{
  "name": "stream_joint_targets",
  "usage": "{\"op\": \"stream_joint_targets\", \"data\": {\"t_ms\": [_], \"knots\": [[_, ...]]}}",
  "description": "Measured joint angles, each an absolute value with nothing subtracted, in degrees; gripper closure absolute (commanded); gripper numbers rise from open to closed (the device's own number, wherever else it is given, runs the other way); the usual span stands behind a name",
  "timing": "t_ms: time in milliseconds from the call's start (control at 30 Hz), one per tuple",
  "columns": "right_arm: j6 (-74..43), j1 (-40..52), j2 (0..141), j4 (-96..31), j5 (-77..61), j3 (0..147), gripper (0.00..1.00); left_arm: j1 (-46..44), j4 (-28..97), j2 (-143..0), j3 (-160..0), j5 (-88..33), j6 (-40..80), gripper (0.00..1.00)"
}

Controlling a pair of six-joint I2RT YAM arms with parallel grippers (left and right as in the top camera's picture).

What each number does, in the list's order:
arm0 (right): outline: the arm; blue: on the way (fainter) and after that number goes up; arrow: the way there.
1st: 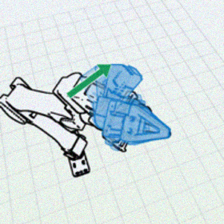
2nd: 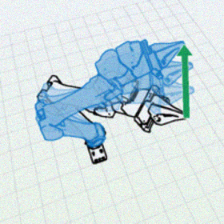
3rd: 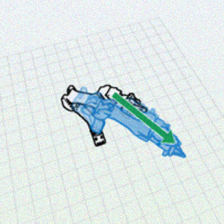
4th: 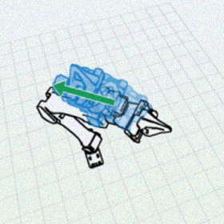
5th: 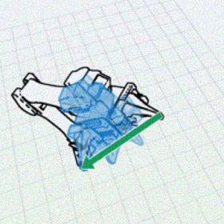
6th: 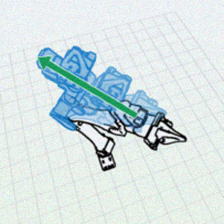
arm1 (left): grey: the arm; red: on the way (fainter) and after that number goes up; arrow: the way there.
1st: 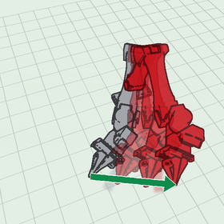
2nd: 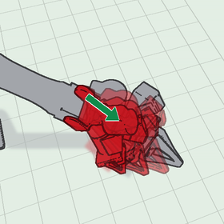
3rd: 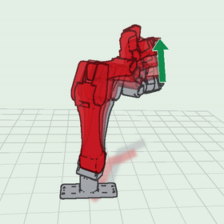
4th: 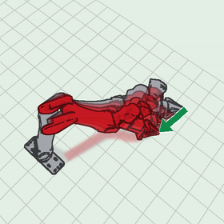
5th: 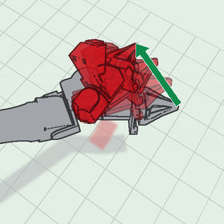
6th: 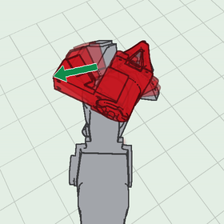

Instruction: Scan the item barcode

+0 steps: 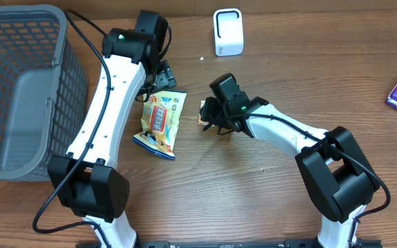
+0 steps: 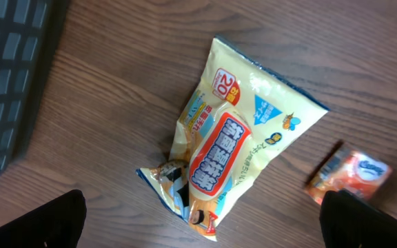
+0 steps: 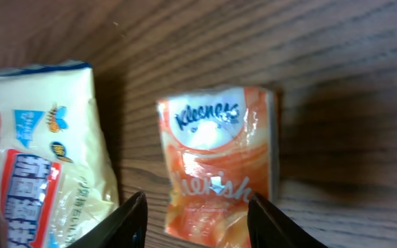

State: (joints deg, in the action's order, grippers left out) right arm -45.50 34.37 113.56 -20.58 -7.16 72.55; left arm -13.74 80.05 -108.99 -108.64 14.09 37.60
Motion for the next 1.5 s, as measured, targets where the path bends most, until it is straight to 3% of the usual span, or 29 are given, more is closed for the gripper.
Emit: {"op": "stream_joint_targets", "data": {"t_ms": [200,367,467,867,900,1067,1300,1500], "knots": [[-47.3,28.6,113.8,-30.3,-6.5,73.1,0.61,-13.7,80.1,-109.0,-107.5,14.1,37.6,0.01],[-43.2,23.5,113.8,-31.0,-11.0,74.8,0.6,-13.7,79.5,-109.0,-107.5,14.1,37.6,0.01],[-38.1,23.3,113.8,-30.8,-13.9,76.2,0.56,-13.7,79.5,-109.0,-107.5,14.1,37.6,0.0],[-36.6,23.2,117.1,-30.1,-11.7,76.9,0.58,-13.7,79.5,-109.0,-107.5,14.1,37.6,0.0],[-36.9,23.2,117.4,-30.1,-11.9,76.9,0.62,-13.7,79.4,-109.0,-107.5,14.1,37.6,0.0],[-37.8,22.9,117.6,-30.2,-13.2,77.0,0.96,-13.7,79.5,-109.0,-107.5,14.1,37.6,0.0],[-36.2,20.0,117.6,-30.2,-20.8,77.5,0.96,-13.7,79.5,-109.0,-107.5,14.1,37.6,0.0],[-30.1,9.1,117.5,-23.2,-46.0,77.6,0.96,-13.7,79.4,-109.0,-107.5,14.1,37.6,0.0]]}}
